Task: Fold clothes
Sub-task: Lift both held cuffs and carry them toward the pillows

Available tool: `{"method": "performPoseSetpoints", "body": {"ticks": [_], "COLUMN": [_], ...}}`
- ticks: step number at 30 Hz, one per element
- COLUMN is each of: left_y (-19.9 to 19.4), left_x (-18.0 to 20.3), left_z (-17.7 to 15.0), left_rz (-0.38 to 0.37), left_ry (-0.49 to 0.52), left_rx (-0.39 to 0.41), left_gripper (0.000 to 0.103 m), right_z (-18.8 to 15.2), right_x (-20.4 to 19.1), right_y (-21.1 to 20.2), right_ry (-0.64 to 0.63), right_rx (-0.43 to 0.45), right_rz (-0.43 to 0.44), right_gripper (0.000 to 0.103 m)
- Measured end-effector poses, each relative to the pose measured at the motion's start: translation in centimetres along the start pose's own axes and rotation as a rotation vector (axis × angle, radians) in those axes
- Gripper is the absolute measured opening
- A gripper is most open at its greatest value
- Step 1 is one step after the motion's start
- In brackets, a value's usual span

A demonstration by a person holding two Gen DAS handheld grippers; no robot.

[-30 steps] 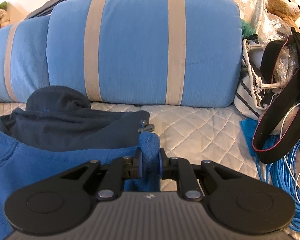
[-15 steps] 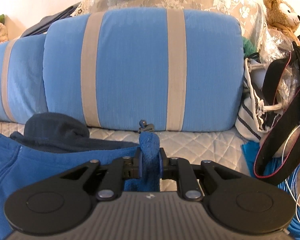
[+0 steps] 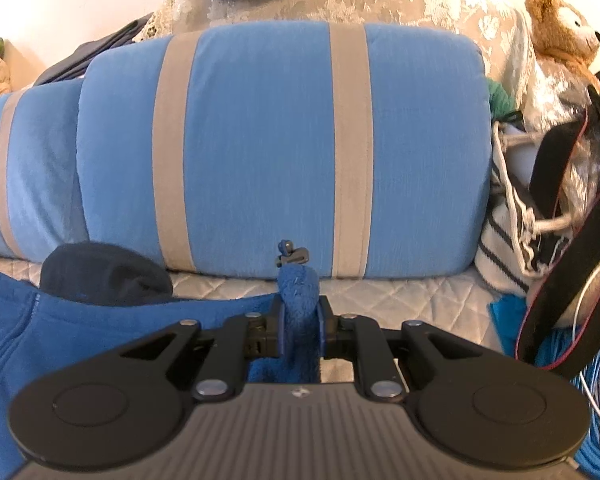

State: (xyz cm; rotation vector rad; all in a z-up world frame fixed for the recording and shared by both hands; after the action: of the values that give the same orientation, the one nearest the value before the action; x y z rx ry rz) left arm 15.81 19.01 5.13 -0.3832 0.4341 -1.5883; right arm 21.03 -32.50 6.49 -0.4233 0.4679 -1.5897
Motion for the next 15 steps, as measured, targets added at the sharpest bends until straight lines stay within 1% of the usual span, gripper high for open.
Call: {"method": "performPoseSetpoints", "body": {"ticks": [7,15], "left_y": [1.6,5.0], "left_x": [0.0,-0.2], "left_z": [1.8,2.0], "left_rz": [0.031,0.056], "left_ry": [0.027,0.04], "left_rx": [0.031,0.003], "left_gripper": [0.019,0.019], "right_z": [2.5,3.4], "right_x": [-1.0,-1.4], "right_y": [1.8,4.9], "right_ry": [-0.032,-0.039], "right_rx": [0.056,0.061], "right_rz": [-0.023,-0.046], "right_gripper": [0.015,0.015]}}
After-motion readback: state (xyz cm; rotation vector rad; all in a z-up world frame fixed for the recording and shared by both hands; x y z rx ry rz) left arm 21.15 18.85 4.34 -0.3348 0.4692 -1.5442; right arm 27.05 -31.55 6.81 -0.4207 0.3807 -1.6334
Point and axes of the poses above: each gripper's, at about its wrist camera, not at the fingertips, and y roughly the way its jaws point, x to its right, z to its top, the point moved 5 cm from there along y, roughly the way its jaws point, and after that the axes turned 2 degrees about -z, right-handed, at the moved point
